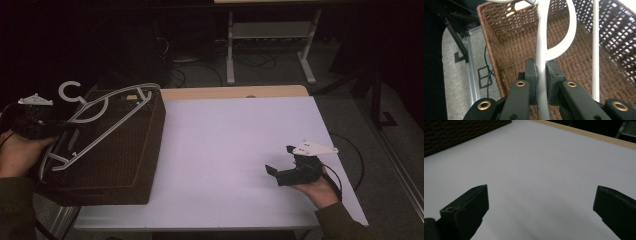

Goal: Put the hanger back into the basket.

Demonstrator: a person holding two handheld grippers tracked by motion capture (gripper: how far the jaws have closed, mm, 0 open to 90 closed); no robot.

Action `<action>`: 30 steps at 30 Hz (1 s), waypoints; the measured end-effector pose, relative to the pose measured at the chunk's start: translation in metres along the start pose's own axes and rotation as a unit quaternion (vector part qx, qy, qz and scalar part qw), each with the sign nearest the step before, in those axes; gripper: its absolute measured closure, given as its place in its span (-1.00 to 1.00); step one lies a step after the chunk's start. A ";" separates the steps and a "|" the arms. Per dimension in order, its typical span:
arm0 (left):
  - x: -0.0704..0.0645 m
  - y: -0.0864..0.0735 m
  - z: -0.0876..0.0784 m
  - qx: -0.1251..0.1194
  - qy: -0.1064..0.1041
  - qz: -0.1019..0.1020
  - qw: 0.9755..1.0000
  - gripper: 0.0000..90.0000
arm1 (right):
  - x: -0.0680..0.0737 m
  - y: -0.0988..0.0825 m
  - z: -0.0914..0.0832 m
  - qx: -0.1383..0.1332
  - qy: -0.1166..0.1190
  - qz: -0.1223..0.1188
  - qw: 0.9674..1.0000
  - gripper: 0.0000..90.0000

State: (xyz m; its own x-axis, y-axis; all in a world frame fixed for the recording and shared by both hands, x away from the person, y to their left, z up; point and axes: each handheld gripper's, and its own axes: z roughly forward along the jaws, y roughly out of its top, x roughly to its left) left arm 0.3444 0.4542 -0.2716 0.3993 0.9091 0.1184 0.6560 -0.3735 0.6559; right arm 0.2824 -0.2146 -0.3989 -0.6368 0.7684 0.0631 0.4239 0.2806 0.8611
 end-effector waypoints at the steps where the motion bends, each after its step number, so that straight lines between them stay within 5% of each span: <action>1: 0.002 -0.002 0.002 0.002 0.000 -0.001 1.000 0.83 | 0.000 0.000 0.000 0.000 0.000 0.000 1.000 -1.00; 11: 0.008 -0.012 0.019 0.034 0.016 0.001 0.999 0.82 | -0.001 0.000 -0.001 -0.003 -0.002 0.006 1.000 -1.00; 26: 0.003 -0.020 0.048 0.075 -0.001 0.004 0.997 0.82 | -0.002 0.000 -0.002 -0.004 -0.002 0.008 1.000 -1.00; 30: 0.001 -0.020 0.051 0.077 -0.007 0.014 0.997 0.69 | -0.002 0.001 -0.002 -0.004 -0.003 0.008 1.000 -1.00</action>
State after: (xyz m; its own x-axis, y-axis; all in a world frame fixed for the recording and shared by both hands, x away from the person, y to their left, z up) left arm 0.3643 0.4531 -0.3223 0.4266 0.8959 0.1240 0.7344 -0.4231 0.5306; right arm 0.2824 -0.2168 -0.3974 -0.6256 0.7766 0.0742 0.4287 0.2627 0.8644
